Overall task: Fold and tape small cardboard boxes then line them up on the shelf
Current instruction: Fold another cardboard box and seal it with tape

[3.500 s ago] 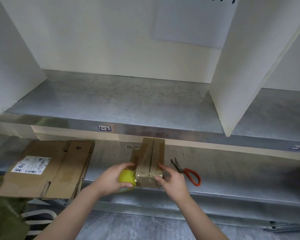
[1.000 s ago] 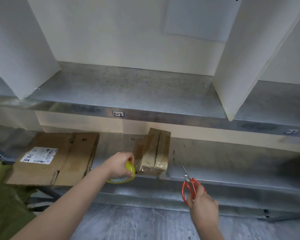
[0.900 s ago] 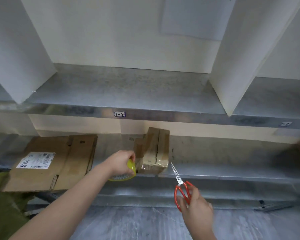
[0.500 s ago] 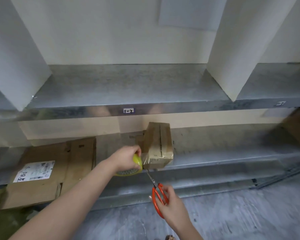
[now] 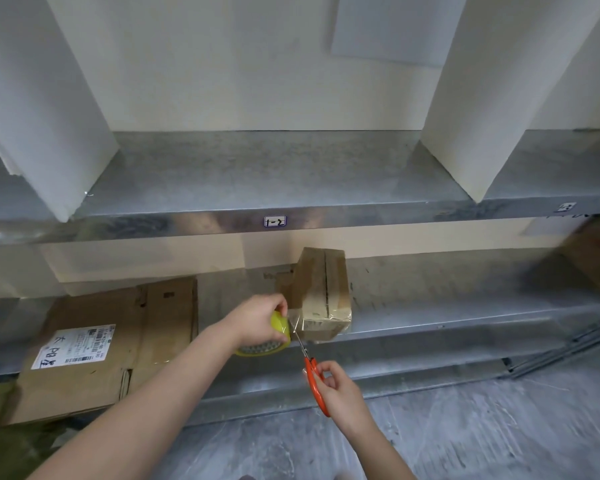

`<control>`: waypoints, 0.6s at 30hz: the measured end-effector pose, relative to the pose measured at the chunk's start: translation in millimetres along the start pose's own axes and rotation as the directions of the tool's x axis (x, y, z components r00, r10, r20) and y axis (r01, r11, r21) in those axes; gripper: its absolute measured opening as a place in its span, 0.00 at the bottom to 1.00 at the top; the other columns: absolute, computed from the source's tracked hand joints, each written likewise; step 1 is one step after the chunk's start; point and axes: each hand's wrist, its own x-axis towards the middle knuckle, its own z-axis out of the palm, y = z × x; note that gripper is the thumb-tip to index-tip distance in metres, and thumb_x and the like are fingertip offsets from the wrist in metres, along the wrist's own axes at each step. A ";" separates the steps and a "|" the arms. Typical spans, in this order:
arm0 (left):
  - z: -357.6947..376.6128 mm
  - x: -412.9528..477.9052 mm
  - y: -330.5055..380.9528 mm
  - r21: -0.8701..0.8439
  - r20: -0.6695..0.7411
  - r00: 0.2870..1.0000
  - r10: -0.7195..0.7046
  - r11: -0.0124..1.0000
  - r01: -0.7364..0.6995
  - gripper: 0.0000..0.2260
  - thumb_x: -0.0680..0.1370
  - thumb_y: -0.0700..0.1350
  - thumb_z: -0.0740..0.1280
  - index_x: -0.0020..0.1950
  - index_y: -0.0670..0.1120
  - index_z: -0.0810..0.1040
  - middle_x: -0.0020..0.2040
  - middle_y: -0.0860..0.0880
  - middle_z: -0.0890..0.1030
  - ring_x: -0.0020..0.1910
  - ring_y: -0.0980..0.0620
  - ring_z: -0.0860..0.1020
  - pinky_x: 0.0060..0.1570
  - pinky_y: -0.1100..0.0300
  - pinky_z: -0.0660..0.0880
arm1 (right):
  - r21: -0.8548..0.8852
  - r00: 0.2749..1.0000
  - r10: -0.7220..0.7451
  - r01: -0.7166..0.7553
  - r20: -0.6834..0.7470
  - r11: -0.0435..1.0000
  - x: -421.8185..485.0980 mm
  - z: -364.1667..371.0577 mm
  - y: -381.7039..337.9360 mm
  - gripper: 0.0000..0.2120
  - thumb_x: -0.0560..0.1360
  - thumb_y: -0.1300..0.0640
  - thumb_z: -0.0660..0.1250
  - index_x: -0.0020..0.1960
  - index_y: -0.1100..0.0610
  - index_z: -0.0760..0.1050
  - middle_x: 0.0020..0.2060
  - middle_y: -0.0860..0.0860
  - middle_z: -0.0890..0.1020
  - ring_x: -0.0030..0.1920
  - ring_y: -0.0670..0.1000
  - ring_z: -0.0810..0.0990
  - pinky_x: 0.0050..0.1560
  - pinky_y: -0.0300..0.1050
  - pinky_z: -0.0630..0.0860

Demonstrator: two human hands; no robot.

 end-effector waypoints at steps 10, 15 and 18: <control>1.0 0.3 2.9 0.003 0.001 1.000 0.019 1.000 -0.019 0.19 0.68 0.55 0.76 0.50 0.54 0.70 0.51 0.54 0.74 0.50 0.53 0.72 0.42 0.60 0.68 | -0.006 0.999 -0.032 0.031 -0.026 0.999 2.4 -4.0 -0.2 0.11 0.74 0.43 0.70 0.44 0.50 0.78 0.24 0.44 0.75 0.27 0.42 0.73 0.33 0.40 0.71; 2.5 2.2 1.6 0.022 0.015 1.000 0.008 1.000 -0.009 0.19 0.68 0.55 0.76 0.52 0.53 0.70 0.52 0.53 0.74 0.50 0.53 0.72 0.41 0.61 0.68 | -0.022 1.000 0.006 -0.006 -0.024 1.000 6.7 -1.8 -0.1 0.13 0.73 0.40 0.70 0.45 0.49 0.77 0.25 0.43 0.77 0.28 0.42 0.75 0.33 0.39 0.72; 3.6 3.7 -0.5 0.029 0.018 1.000 0.004 1.000 -0.005 0.19 0.68 0.56 0.76 0.52 0.53 0.70 0.53 0.52 0.75 0.51 0.52 0.72 0.44 0.60 0.70 | -0.061 0.999 0.010 -0.012 -0.033 0.998 11.9 -1.0 -0.1 0.14 0.72 0.37 0.69 0.43 0.48 0.77 0.25 0.42 0.77 0.28 0.42 0.75 0.34 0.39 0.72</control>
